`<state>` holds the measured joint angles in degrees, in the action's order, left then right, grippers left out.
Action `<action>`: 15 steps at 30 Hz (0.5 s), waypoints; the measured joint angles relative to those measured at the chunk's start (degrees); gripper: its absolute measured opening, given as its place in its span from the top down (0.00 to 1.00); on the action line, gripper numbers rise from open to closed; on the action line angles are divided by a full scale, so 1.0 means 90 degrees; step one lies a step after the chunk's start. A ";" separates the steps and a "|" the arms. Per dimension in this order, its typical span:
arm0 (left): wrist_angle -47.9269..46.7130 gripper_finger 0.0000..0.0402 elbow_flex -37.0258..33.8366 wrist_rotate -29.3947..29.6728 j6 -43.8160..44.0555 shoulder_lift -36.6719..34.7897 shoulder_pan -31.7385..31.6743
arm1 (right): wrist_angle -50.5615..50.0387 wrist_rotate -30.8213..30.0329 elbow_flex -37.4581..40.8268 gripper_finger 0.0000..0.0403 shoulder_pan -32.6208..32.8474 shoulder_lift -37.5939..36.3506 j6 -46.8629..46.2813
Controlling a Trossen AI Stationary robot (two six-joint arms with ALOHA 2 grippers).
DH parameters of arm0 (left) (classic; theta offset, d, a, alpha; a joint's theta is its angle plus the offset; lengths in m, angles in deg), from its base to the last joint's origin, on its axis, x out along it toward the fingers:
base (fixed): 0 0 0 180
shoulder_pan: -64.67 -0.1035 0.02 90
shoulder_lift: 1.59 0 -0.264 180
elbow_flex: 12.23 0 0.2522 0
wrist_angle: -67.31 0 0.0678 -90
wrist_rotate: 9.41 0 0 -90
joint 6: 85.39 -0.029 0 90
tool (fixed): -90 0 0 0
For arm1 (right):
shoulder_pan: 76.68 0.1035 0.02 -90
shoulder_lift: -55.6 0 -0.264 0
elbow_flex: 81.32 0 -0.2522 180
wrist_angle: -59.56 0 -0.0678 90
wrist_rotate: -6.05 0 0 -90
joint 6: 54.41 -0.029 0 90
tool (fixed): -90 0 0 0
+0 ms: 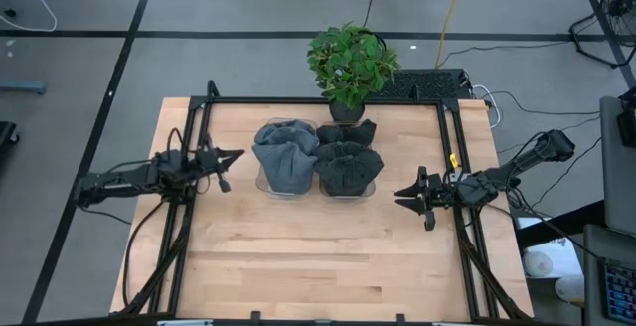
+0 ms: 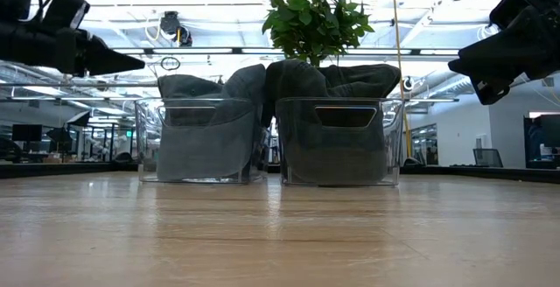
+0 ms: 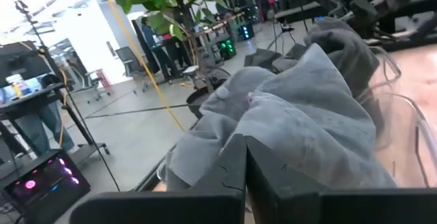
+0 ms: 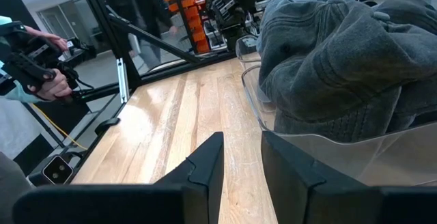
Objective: Pick & Place hat
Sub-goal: Return to Home Position
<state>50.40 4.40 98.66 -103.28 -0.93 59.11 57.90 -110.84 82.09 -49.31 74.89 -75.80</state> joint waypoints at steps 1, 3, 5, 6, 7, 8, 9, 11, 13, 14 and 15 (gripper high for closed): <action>-0.0003 1.00 0.0000 -0.0002 0.0011 -0.0043 -0.0031 | 0.0000 0.0000 -0.0002 0.78 -0.0002 0.0000 0.0000; -0.0003 0.99 0.0000 0.0001 0.0087 -0.0060 -0.0073 | 0.0000 0.0000 0.0000 0.78 -0.0002 0.0000 0.0000; 0.0019 0.97 -0.0003 0.0050 0.0220 -0.0058 -0.0107 | 0.0000 0.0000 -0.0001 0.78 -0.0001 0.0002 0.0000; 0.0114 0.96 -0.0032 0.0114 0.0224 -0.0056 -0.0107 | 0.0002 0.0000 0.0000 0.78 0.0000 0.0000 0.0000; 0.0316 0.95 -0.0092 0.0140 0.0216 -0.0056 -0.0107 | 0.0005 0.0001 -0.0001 0.78 -0.0001 0.0001 0.0000; 0.0578 0.93 -0.0182 0.0167 0.0210 -0.0058 -0.0107 | 0.0005 0.0001 -0.0001 0.78 -0.0001 0.0002 0.0000; 0.0724 0.92 -0.0244 0.0191 0.0197 -0.0058 -0.0107 | 0.0006 0.0000 -0.0001 0.78 -0.0002 0.0002 0.0000; 0.0721 0.90 -0.0243 0.0229 0.0191 -0.0056 -0.0107 | 0.0007 0.0000 0.0000 0.78 -0.0002 0.0000 0.0000; 0.0724 0.88 -0.0243 0.0253 0.0143 -0.0056 -0.0107 | 0.0007 0.0000 0.0000 0.78 -0.0002 0.0000 0.0000; 0.0725 0.87 -0.0243 0.0252 0.0152 -0.0056 -0.0107 | 0.0007 0.0000 -0.0002 0.78 0.0000 0.0001 0.0000; 0.0725 0.87 -0.0243 0.0256 0.0171 -0.0056 -0.0107 | 0.0007 0.0000 -0.0001 0.78 0.0000 0.0000 0.0000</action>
<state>56.93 2.22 100.97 -101.74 -1.43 58.15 57.96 -110.84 82.09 -49.31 74.89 -75.80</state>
